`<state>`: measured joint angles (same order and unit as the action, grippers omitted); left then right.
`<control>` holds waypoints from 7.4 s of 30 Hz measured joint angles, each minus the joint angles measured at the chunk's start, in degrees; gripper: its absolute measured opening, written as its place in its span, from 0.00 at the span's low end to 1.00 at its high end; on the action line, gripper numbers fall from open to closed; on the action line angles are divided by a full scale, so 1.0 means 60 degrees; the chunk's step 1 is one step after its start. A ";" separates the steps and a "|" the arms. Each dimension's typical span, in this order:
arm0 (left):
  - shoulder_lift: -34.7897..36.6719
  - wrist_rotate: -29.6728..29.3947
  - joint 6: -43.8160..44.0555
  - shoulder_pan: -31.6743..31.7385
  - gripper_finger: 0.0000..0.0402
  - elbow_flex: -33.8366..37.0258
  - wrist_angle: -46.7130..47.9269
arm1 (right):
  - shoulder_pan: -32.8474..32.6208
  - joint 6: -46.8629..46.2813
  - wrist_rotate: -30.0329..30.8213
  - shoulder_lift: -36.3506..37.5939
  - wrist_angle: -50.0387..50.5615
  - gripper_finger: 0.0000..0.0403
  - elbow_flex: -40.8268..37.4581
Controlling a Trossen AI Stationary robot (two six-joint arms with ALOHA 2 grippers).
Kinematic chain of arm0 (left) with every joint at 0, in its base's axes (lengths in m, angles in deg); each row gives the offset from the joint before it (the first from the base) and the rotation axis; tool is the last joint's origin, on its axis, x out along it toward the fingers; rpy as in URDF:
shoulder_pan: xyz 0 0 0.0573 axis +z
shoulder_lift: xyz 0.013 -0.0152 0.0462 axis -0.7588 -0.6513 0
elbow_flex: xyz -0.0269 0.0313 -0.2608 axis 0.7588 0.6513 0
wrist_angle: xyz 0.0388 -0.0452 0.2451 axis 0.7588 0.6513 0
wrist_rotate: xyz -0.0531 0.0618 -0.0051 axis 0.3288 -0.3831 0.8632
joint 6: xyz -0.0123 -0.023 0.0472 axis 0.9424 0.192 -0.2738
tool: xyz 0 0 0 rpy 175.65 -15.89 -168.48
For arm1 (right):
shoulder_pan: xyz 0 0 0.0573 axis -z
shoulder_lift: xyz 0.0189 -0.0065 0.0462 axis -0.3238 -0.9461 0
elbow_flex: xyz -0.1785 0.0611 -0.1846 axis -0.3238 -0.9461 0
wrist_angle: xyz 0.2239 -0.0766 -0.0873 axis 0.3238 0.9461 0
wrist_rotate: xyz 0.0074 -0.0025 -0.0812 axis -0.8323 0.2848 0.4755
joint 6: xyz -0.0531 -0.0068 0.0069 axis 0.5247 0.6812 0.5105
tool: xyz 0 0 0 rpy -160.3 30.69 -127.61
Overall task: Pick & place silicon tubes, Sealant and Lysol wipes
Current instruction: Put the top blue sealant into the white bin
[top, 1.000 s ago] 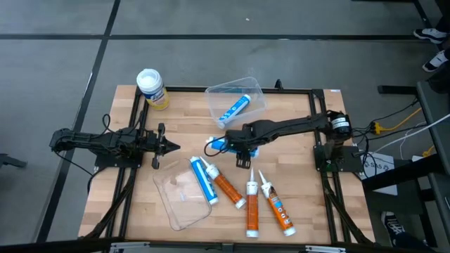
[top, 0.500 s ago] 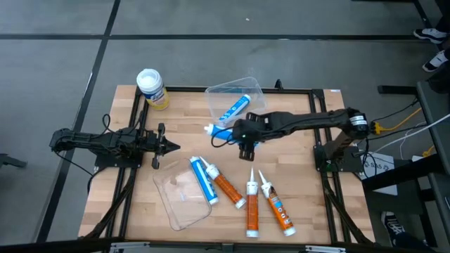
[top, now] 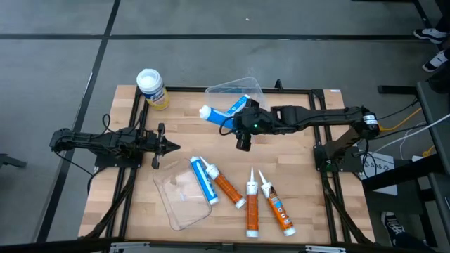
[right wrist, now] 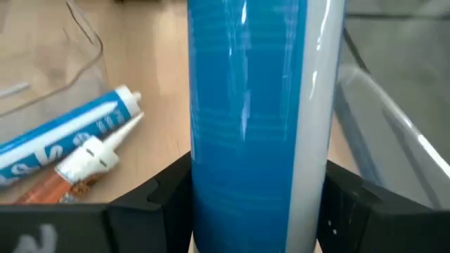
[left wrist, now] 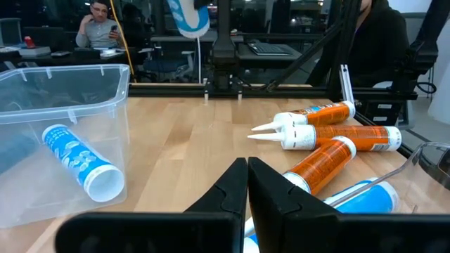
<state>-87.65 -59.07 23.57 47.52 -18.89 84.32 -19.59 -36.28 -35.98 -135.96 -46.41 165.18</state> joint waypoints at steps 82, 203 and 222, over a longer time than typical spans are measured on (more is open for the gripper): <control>-0.0001 0.0000 0.0002 0.0002 0.03 0.0000 -0.0002 | 0.0626 -0.1505 -1.0521 0.1619 -1.4617 0.54 -0.8422; 0.0000 0.0000 0.0002 -0.0002 0.03 -0.0004 -0.0002 | 0.5370 0.7995 -0.2071 -0.2887 0.2092 0.65 0.0518; 0.0000 0.0000 0.0001 0.0001 0.03 -0.0002 0.0000 | 0.5236 0.8007 -0.1513 -0.2945 0.2265 0.56 0.0915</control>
<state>-87.65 -59.07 23.57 47.53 -18.90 84.32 11.83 11.76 -45.06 -153.63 -32.82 170.67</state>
